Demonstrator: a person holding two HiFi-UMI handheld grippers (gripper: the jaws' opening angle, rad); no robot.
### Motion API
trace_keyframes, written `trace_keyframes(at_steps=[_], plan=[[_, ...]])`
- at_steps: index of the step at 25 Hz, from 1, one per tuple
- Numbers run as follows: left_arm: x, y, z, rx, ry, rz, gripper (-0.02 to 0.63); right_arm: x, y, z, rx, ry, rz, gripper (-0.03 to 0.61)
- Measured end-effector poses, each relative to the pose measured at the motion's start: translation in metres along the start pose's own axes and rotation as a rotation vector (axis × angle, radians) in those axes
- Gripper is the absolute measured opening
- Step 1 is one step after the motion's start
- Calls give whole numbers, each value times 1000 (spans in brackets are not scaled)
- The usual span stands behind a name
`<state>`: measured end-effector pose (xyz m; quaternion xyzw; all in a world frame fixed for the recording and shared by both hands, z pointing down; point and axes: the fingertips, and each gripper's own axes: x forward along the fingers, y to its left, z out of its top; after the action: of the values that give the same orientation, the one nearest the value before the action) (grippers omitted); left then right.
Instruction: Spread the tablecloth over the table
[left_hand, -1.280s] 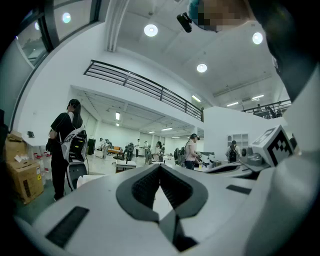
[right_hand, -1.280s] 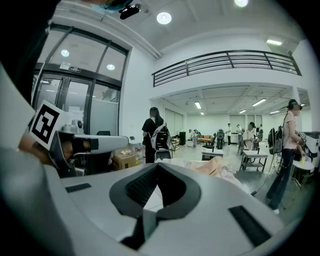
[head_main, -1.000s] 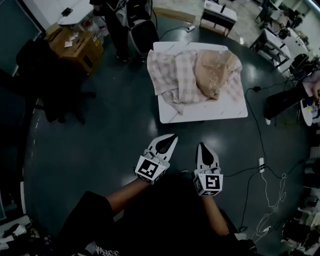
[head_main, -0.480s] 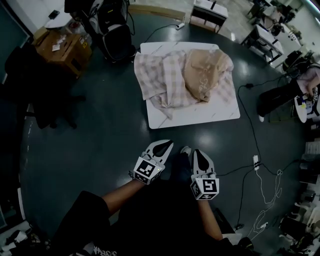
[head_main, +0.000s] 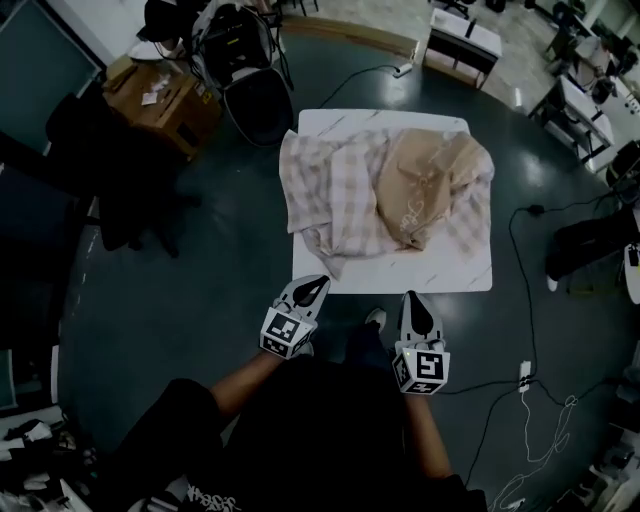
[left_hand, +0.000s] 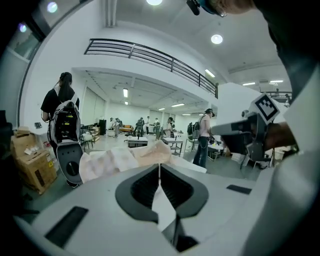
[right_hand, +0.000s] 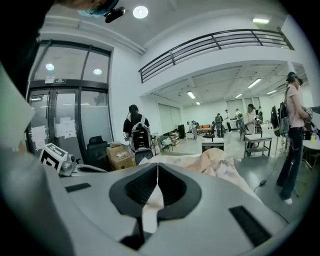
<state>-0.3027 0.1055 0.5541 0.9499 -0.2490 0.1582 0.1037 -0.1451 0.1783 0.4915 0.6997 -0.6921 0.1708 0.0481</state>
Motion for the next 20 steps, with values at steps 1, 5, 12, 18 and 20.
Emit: trace_keyframes(at_steps=[1,5,12,18,20], plan=[[9,3,-4,3,20,16,20,10,-11,4,-7,-1,18,17],[42,26,-38,-59,173,150,20,57,-50,-4,-27,61,88,17],[75,39,-94,-185,305,289,20,133,-81,-52,-97,198,231,17],[107,34,-119,-129,350,208,20,151,-68,-115,-136,405,384,18],[115,39,-132,-97,367,216,20,156,-70,-133,-148,444,370,18]])
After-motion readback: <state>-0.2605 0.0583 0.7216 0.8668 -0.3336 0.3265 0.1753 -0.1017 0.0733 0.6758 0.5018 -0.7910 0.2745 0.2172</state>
